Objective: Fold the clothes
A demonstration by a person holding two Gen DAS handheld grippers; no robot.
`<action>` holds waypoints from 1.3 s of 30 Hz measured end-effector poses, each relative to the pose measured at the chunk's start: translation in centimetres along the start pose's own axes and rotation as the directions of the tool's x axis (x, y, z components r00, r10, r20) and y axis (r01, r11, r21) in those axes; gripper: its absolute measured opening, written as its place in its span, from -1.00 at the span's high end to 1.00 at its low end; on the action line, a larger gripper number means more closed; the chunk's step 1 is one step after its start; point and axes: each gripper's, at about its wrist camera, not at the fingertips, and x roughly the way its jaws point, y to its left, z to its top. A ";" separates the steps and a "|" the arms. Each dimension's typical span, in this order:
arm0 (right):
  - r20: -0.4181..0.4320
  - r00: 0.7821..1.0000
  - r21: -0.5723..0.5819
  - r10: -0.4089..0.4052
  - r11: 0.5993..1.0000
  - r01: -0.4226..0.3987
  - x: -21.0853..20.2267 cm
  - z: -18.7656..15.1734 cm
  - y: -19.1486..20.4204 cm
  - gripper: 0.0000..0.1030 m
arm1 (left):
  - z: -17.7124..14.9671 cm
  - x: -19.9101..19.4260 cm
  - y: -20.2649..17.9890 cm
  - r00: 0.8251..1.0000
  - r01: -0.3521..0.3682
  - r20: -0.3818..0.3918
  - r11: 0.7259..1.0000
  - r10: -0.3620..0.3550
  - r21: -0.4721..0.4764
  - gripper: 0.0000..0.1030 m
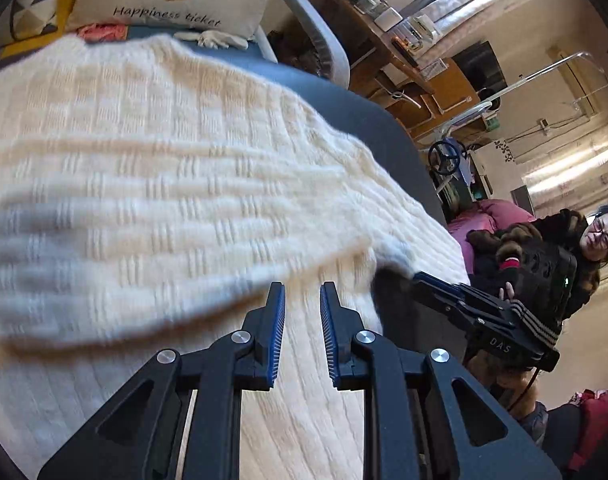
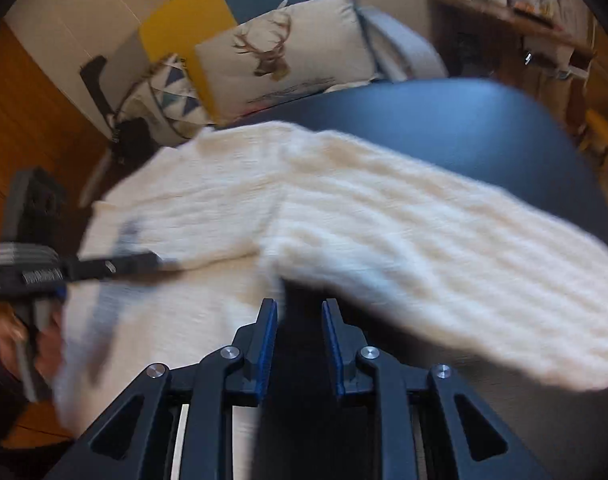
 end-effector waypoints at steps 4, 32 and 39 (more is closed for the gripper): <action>-0.042 0.998 0.095 0.037 0.995 -0.032 4.9 -0.8 0.8 0.56 | -4.0 -0.8 -0.8 0.997 0.073 -0.007 0.997 -0.073 0.010 0.62; -0.168 0.986 -0.080 -0.017 0.997 0.004 7.4 -0.6 1.7 0.77 | -17.0 5.1 -14.7 0.944 0.131 -0.322 0.826 0.065 0.548 -0.08; -0.208 0.975 -0.096 0.071 0.991 -0.093 7.4 -0.4 0.5 0.77 | -19.9 7.0 -17.2 0.950 -0.005 -0.229 0.741 0.214 0.672 -0.18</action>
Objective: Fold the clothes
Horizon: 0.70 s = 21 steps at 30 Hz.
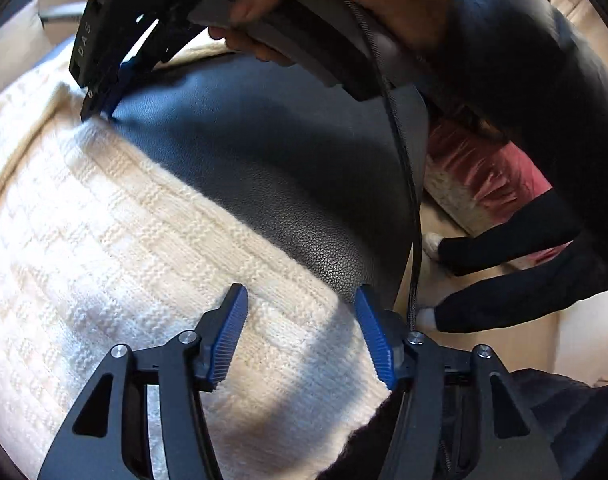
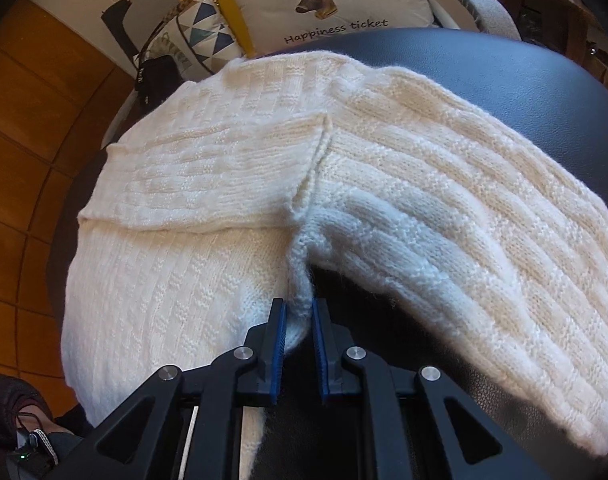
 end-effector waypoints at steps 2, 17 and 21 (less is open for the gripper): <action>-0.002 1.000 -0.014 0.012 1.000 -0.012 0.0 0.0 -0.1 0.77 | -0.2 0.0 -0.5 0.999 -0.030 0.022 0.999 0.030 0.019 -0.12; 0.092 0.996 0.003 -0.009 1.000 0.009 -1.6 -0.6 -1.1 0.81 | -4.0 -2.4 2.0 0.991 0.027 0.133 0.996 -0.016 -0.085 0.93; 0.097 0.980 0.108 0.175 0.977 -0.185 -1.5 -1.5 -2.3 0.48 | -4.1 -2.7 2.3 0.990 0.031 0.137 0.997 -0.022 -0.066 0.93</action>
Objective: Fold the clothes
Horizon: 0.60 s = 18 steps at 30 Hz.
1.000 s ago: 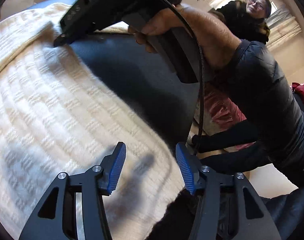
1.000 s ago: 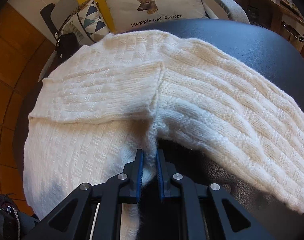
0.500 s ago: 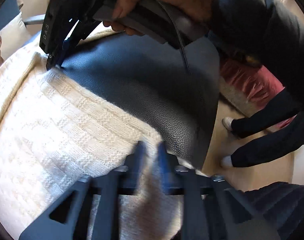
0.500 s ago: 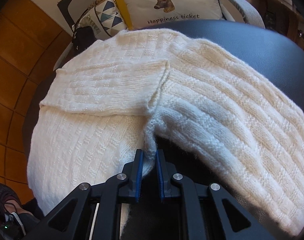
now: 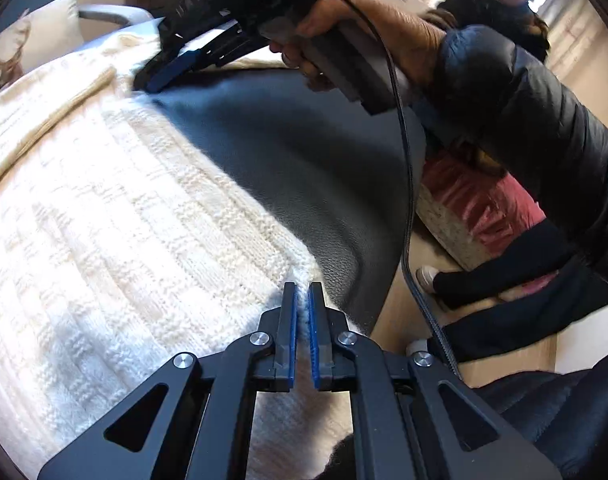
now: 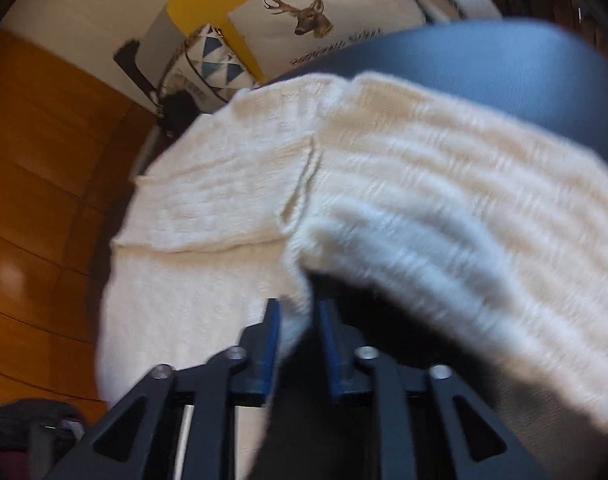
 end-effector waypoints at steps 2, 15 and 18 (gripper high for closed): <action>-0.013 1.000 0.033 0.021 0.999 -0.020 0.3 -0.3 -0.2 0.47 | -0.1 -0.1 -0.2 1.000 0.005 0.001 1.000 -0.005 0.006 0.93; 0.051 0.980 -0.009 -0.194 0.981 0.195 1.1 0.4 2.7 0.39 | -1.4 -3.8 3.5 0.990 0.108 0.112 0.981 -0.090 -0.161 0.81; 0.124 0.951 -0.022 -0.283 0.957 0.288 -1.2 -1.2 5.0 0.39 | -2.9 -9.1 6.8 0.972 0.095 0.232 0.970 -0.042 -0.225 0.78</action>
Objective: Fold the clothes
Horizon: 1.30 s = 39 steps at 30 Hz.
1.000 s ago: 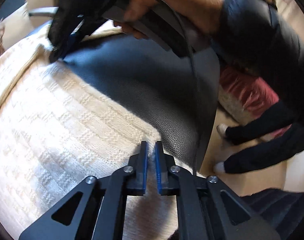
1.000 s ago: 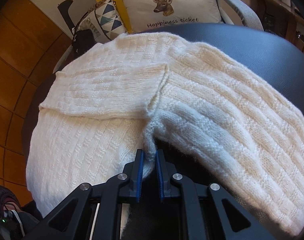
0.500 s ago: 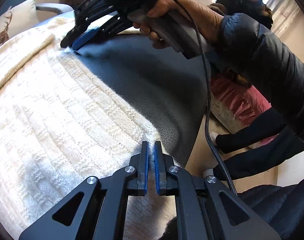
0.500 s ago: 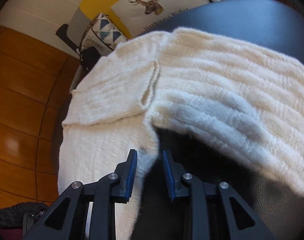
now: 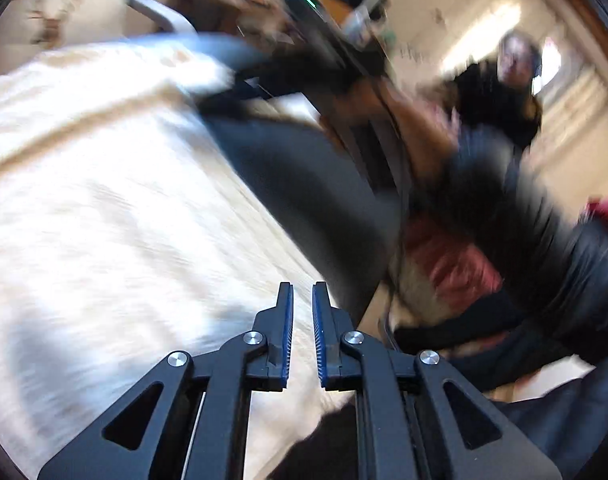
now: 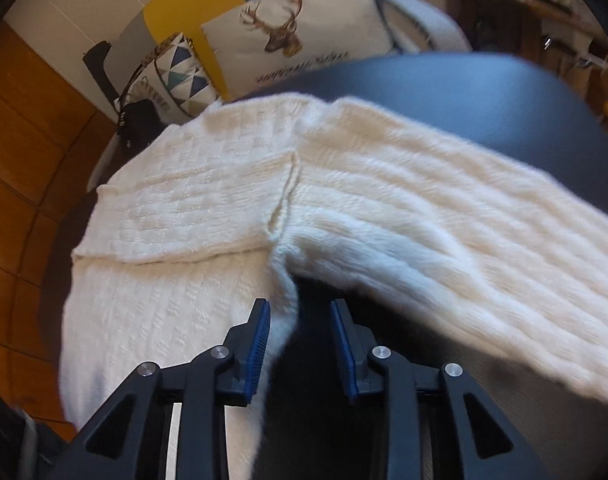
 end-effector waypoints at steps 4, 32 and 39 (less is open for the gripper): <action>0.085 0.996 -0.039 0.034 0.999 -0.031 -4.0 -2.9 4.6 0.39 | -0.1 -7.8 9.2 0.969 -0.190 0.122 0.962 0.216 -0.193 0.77; -0.029 0.999 -0.212 0.043 0.976 -0.048 5.7 -3.1 18.7 0.36 | -9.8 -21.6 18.3 0.791 -0.495 0.115 0.739 0.601 -0.457 0.79; -0.072 0.997 -0.323 -0.011 0.946 -0.013 3.8 -7.5 18.0 0.37 | -13.1 -17.5 14.7 0.842 -0.471 0.047 0.774 0.538 -0.423 0.79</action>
